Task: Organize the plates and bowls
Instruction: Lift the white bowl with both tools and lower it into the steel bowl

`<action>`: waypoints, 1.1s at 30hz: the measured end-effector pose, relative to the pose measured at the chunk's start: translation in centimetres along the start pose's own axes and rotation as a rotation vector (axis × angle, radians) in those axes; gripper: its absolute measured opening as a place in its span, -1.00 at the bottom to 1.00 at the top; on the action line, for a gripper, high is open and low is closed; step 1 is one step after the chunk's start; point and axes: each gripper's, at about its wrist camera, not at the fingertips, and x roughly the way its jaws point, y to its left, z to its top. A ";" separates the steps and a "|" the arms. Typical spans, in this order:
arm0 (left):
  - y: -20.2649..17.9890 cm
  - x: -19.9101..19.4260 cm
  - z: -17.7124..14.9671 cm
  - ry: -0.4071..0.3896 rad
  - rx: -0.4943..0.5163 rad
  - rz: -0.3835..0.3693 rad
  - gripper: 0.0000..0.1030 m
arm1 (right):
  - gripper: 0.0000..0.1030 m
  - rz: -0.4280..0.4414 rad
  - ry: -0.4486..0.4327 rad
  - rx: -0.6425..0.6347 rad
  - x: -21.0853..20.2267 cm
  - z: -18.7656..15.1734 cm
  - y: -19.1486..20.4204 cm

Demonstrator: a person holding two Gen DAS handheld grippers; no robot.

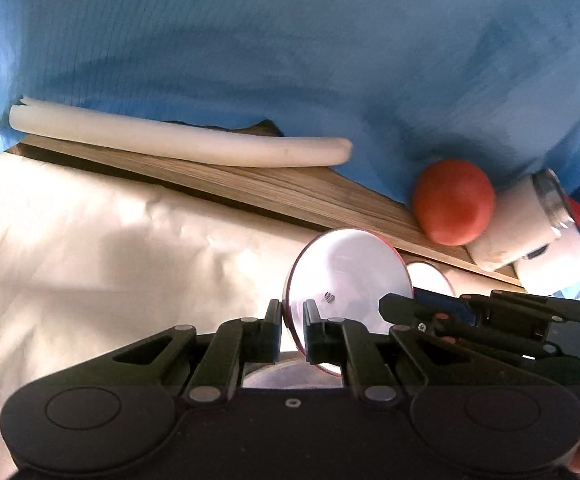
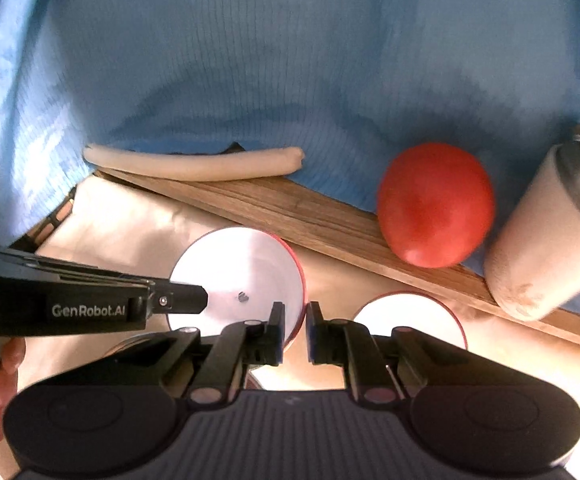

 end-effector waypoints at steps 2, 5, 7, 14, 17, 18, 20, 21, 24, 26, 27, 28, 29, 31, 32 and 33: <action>-0.8 -0.4 -0.4 -0.004 0.008 -0.008 -0.80 | -0.78 -0.002 -0.015 0.008 -1.1 -0.4 -0.4; -2.3 -0.7 -1.0 0.000 0.025 -0.026 -0.80 | -0.77 -0.012 -0.033 0.019 -2.9 -1.4 -1.2; -3.4 -1.0 -1.5 0.007 0.041 -0.044 -0.80 | -0.77 -0.020 -0.042 0.031 -4.0 -2.0 -1.7; -8.6 -0.9 -3.6 0.077 0.129 -0.129 -0.80 | -0.77 -0.072 -0.064 0.113 -8.1 -5.7 -5.3; -10.7 -0.5 -4.9 0.110 0.173 -0.155 -0.78 | -0.77 -0.091 -0.061 0.154 -9.4 -7.5 -6.7; -11.4 -0.3 -5.3 0.123 0.186 -0.163 -0.78 | -0.77 -0.099 -0.057 0.167 -9.8 -8.2 -7.2; -12.6 -0.2 -6.2 0.148 0.209 -0.176 -0.78 | -0.77 -0.106 -0.052 0.196 -10.5 -9.4 -8.1; -13.1 0.1 -6.5 0.161 0.219 -0.181 -0.78 | -0.77 -0.105 -0.048 0.214 -10.8 -10.1 -8.7; -14.3 0.4 -7.7 0.199 0.250 -0.195 -0.78 | -0.77 -0.100 -0.035 0.255 -11.6 -11.8 -9.8; -14.9 0.9 -8.4 0.229 0.270 -0.199 -0.77 | -0.77 -0.094 -0.027 0.272 -12.0 -12.8 -10.2; -15.2 1.0 -8.8 0.241 0.282 -0.198 -0.77 | -0.77 -0.089 -0.019 0.279 -12.2 -13.3 -10.4; -15.4 1.1 -9.2 0.255 0.295 -0.195 -0.77 | -0.77 -0.082 -0.012 0.285 -12.3 -13.7 -10.5; -15.6 1.1 -9.5 0.268 0.304 -0.194 -0.76 | -0.77 -0.075 -0.006 0.290 -12.3 -14.1 -10.7; -15.7 1.3 -10.2 0.300 0.313 -0.192 -0.75 | -0.77 -0.056 0.010 0.303 -12.3 -14.7 -10.7; -15.7 1.5 -10.4 0.315 0.316 -0.190 -0.75 | -0.77 -0.048 0.015 0.307 -12.2 -15.0 -10.8; -15.7 1.6 -10.7 0.326 0.319 -0.187 -0.74 | -0.77 -0.038 0.022 0.309 -12.1 -15.3 -10.8</action>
